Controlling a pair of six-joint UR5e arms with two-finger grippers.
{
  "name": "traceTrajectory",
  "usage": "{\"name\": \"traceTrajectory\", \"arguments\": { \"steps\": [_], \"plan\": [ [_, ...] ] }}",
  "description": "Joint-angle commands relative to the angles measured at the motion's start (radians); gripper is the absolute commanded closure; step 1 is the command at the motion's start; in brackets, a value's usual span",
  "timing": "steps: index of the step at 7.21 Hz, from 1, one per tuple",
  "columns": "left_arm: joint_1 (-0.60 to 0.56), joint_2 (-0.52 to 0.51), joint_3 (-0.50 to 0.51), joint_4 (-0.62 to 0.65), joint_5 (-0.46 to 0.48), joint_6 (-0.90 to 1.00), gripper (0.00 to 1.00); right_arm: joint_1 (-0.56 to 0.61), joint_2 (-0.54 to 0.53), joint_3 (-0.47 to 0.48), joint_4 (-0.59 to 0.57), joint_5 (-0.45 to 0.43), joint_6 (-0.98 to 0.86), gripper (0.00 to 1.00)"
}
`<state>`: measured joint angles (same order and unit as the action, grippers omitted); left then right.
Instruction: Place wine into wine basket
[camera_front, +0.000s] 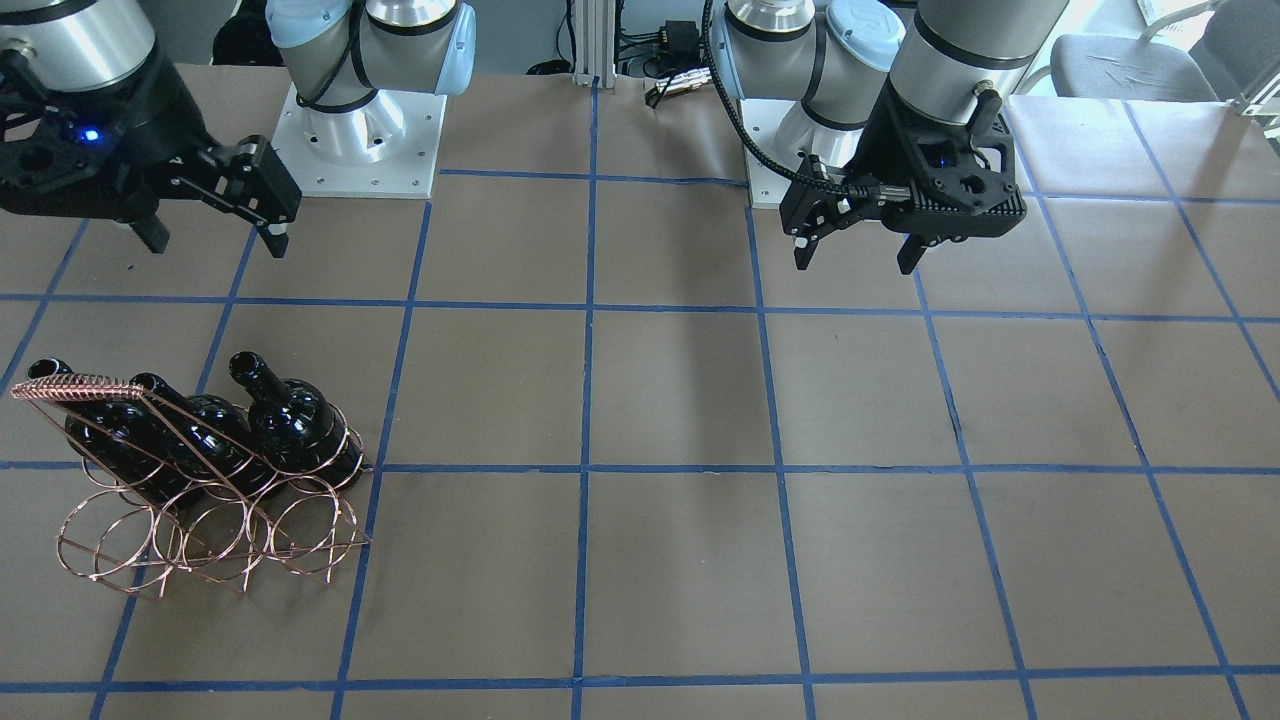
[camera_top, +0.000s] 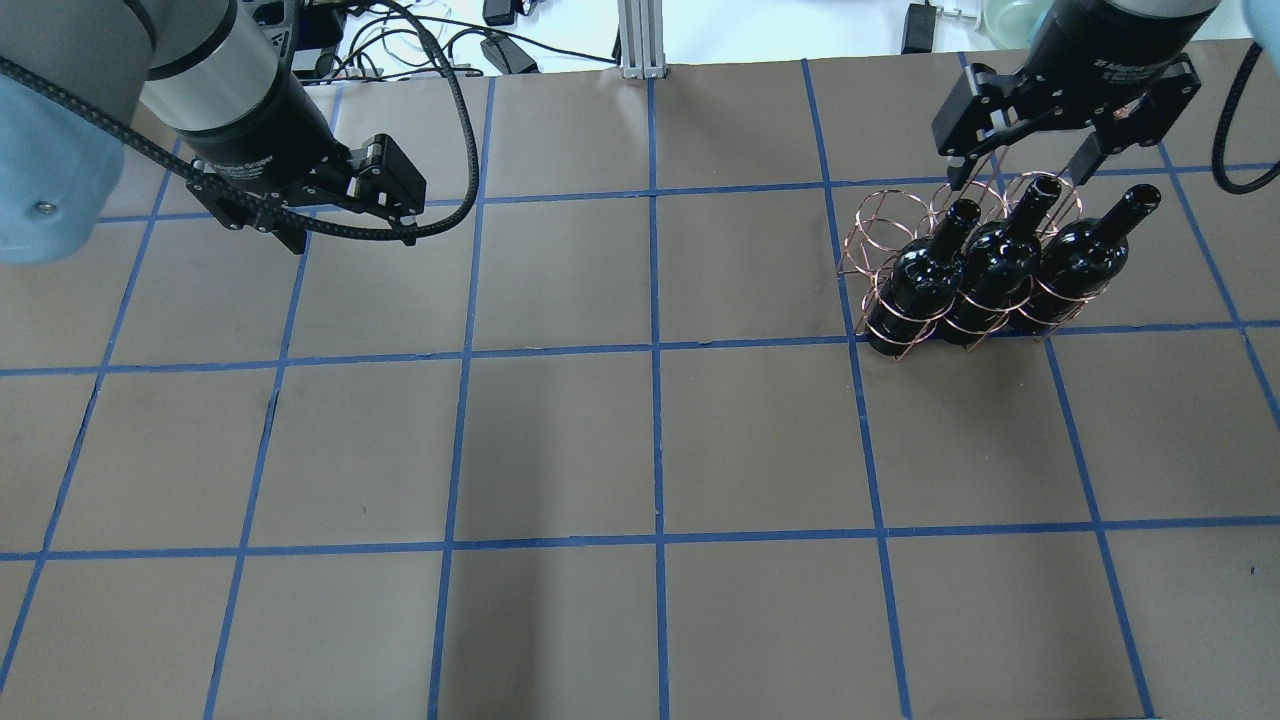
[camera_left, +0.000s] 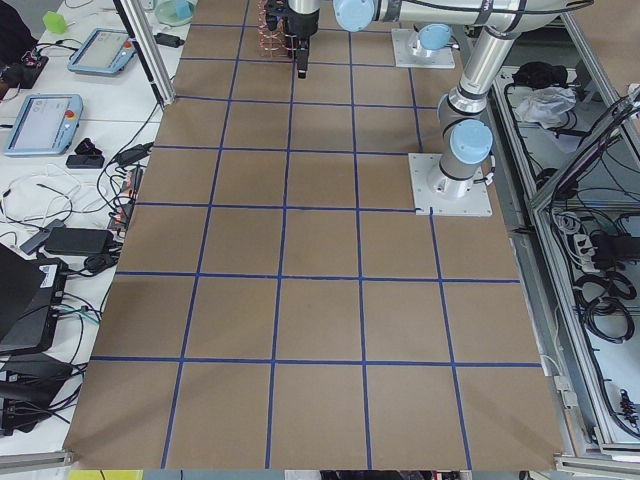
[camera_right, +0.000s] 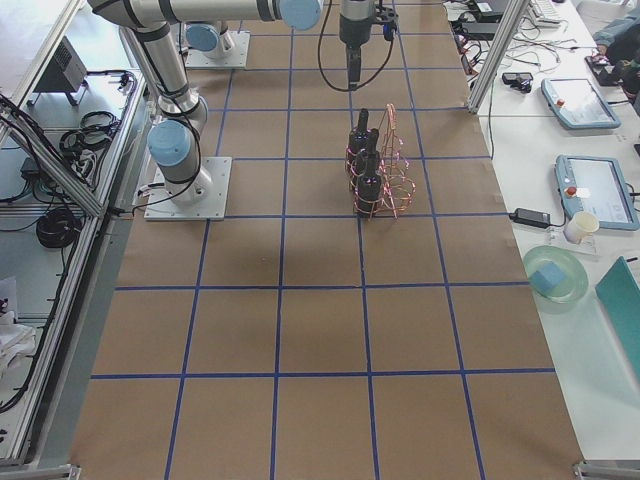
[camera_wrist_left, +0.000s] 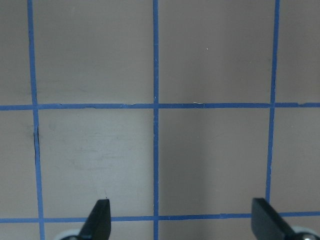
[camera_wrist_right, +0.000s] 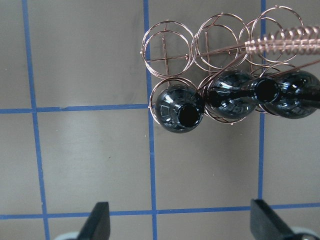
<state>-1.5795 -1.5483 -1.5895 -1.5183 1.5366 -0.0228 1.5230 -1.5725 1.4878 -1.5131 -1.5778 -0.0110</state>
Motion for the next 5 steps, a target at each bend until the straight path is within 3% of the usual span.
{"name": "traceTrajectory", "arguments": {
  "steps": [1, 5],
  "plan": [
    [0.003, 0.001, 0.000, 0.000, 0.007, 0.000, 0.00, 0.057, -0.012, 0.002, 0.013, 0.001, 0.086, 0.00],
    [0.003, -0.001, 0.000, 0.000, 0.008, 0.000, 0.00, 0.057, -0.009, 0.012, 0.002, 0.022, 0.069, 0.00]
  ]
}}
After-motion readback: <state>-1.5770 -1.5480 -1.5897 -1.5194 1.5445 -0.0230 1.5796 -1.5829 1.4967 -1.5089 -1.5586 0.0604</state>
